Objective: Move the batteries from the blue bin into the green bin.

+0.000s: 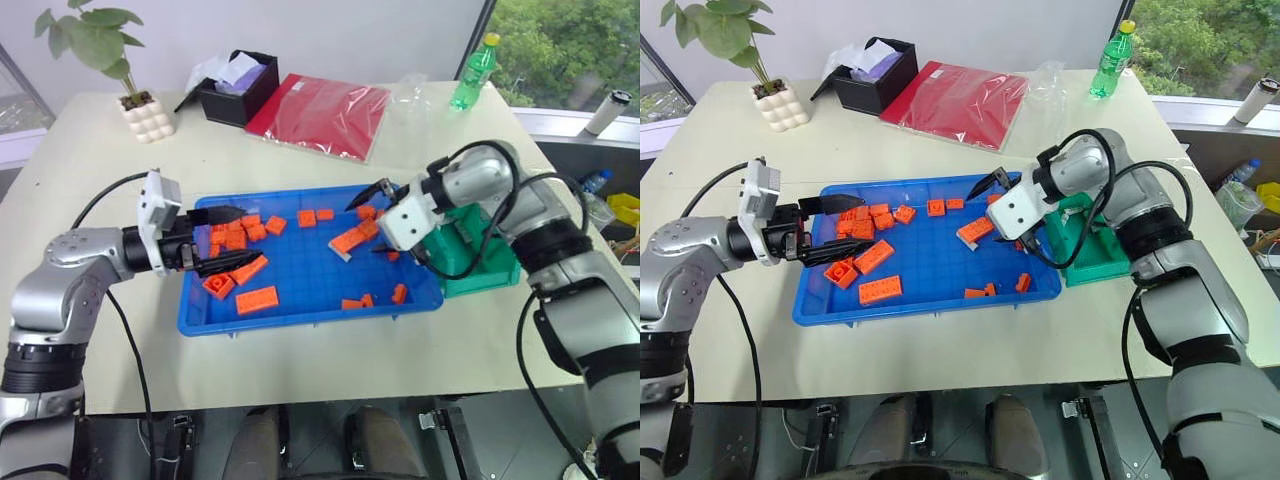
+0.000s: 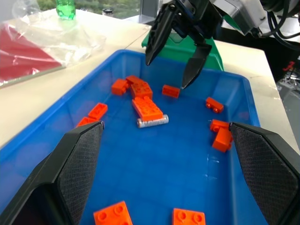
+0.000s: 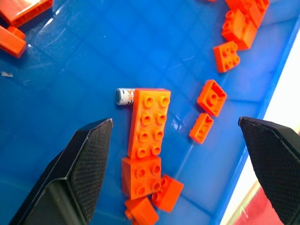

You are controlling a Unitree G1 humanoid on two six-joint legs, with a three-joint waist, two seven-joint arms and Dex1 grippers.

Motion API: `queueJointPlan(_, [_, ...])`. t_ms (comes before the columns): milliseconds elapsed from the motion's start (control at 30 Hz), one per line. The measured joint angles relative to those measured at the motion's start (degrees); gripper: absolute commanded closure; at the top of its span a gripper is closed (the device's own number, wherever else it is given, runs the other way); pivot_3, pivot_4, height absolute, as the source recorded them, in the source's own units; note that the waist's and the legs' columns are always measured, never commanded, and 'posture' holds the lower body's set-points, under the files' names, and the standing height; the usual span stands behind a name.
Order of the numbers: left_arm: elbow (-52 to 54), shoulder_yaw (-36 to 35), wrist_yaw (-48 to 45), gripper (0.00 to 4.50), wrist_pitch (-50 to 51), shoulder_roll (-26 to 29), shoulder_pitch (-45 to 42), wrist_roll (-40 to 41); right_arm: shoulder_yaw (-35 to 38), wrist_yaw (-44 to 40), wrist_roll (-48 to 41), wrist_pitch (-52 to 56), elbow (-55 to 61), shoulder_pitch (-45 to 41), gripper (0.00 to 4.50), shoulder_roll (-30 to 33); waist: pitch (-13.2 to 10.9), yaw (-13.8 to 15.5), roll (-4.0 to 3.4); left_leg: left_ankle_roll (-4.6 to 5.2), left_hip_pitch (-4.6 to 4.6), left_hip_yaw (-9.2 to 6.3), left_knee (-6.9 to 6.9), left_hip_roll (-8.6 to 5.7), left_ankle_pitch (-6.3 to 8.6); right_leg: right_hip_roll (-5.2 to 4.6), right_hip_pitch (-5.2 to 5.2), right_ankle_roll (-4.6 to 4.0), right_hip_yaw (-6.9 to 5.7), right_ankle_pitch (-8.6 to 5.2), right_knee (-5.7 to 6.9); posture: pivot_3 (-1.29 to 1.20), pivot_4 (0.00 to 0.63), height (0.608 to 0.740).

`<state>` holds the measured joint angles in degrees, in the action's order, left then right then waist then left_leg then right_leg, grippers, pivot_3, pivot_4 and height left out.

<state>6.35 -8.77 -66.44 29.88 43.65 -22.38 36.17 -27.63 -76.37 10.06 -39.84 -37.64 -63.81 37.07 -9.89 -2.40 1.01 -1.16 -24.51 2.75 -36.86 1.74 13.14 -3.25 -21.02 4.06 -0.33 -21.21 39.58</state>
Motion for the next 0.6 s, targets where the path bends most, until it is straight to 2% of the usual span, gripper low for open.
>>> queueJointPlan(367, [3.88,-1.61,3.11,0.00,0.09,-0.32,3.16,1.89,-1.96,-2.51,4.80,-3.73,-16.40,-6.50,0.07,-7.45,0.00,-0.12,0.00,0.00,0.02,-0.02,-0.02,0.00,0.00,0.00,0.00,0.00,-0.01,0.00,0.09,0.00,0.150,0.740])
queueJointPlan(600, [5.14,-1.69,4.89,0.00,0.10,-1.03,4.32,2.38,-3.20,1.84,10.13,-5.69,-24.57,-9.01,0.07,-11.14,0.00,-0.10,0.00,0.00,0.02,-0.02,-0.05,-0.02,0.00,-0.01,0.00,0.00,-0.01,0.00,0.15,0.00,0.150,0.740])
